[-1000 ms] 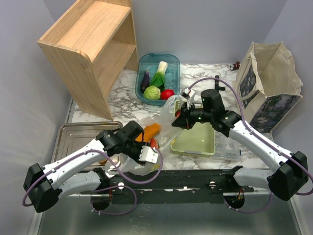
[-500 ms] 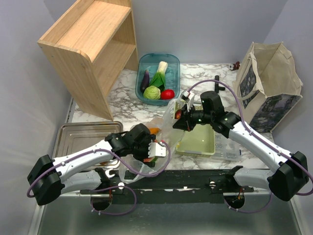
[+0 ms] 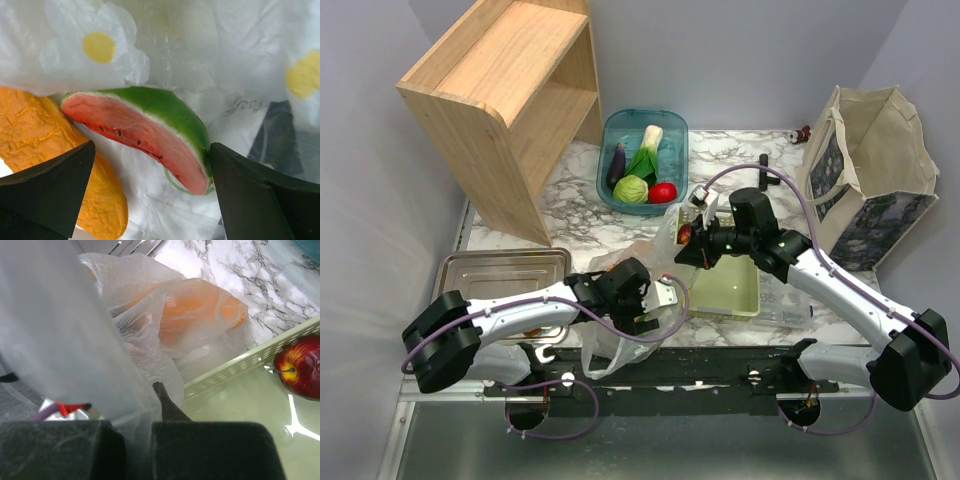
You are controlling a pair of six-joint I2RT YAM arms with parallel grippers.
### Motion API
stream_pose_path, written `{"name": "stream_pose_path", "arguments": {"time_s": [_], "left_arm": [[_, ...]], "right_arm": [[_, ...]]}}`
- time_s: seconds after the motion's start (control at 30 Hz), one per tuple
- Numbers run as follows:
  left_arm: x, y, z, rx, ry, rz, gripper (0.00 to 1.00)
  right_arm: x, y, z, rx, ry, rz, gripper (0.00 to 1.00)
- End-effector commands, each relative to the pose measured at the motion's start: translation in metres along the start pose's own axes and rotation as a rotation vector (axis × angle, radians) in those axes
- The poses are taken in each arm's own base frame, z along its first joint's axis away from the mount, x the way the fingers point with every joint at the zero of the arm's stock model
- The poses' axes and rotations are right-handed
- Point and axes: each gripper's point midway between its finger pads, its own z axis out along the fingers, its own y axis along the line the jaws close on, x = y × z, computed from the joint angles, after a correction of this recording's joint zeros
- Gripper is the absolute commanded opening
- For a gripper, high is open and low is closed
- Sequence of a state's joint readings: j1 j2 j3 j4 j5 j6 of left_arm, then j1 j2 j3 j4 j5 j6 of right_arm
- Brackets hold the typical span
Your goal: Untie the knot of the grocery bags and take out the mixed food
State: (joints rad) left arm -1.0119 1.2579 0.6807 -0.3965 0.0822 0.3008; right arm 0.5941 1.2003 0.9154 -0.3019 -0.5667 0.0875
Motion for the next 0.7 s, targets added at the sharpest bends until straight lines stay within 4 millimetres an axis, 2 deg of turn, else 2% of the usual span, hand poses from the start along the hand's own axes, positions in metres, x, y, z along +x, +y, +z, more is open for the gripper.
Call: {"name": "stream_pose_path", "arguments": {"time_s": [0.0, 0.17, 0.23, 0.33, 0.47, 0.5, 0.6, 0.67], "left_arm": [[0.01, 0.016, 0.015, -0.13, 0.081, 0.05, 0.99], [0.063, 0.021, 0.03, -0.168, 0.283, 0.143, 0.98], [0.07, 0.016, 0.03, -0.136, 0.28, 0.148, 0.85], [0.058, 0.009, 0.021, -0.086, 0.213, 0.103, 0.45], [0.028, 0.007, -0.001, -0.067, 0.094, 0.075, 0.07], [0.023, 0.007, -0.008, -0.067, 0.069, 0.072, 0.0], [0.003, 0.012, -0.028, -0.079, -0.009, 0.044, 0.0], [-0.008, 0.007, -0.041, -0.036, -0.07, 0.045, 0.0]], "right_arm": [[0.005, -0.005, -0.005, 0.034, 0.004, -0.015, 0.01], [0.008, -0.007, -0.006, 0.043, 0.009, -0.021, 0.01], [0.009, -0.007, -0.007, 0.043, 0.011, -0.02, 0.01], [0.009, -0.007, -0.007, 0.044, 0.012, -0.02, 0.01], [0.01, -0.006, -0.007, 0.042, 0.012, -0.023, 0.01], [0.009, -0.006, -0.008, 0.041, 0.009, -0.025, 0.01], [0.011, -0.005, -0.008, 0.038, 0.009, -0.02, 0.01], [0.009, -0.004, -0.009, 0.037, 0.004, -0.018, 0.01]]}}
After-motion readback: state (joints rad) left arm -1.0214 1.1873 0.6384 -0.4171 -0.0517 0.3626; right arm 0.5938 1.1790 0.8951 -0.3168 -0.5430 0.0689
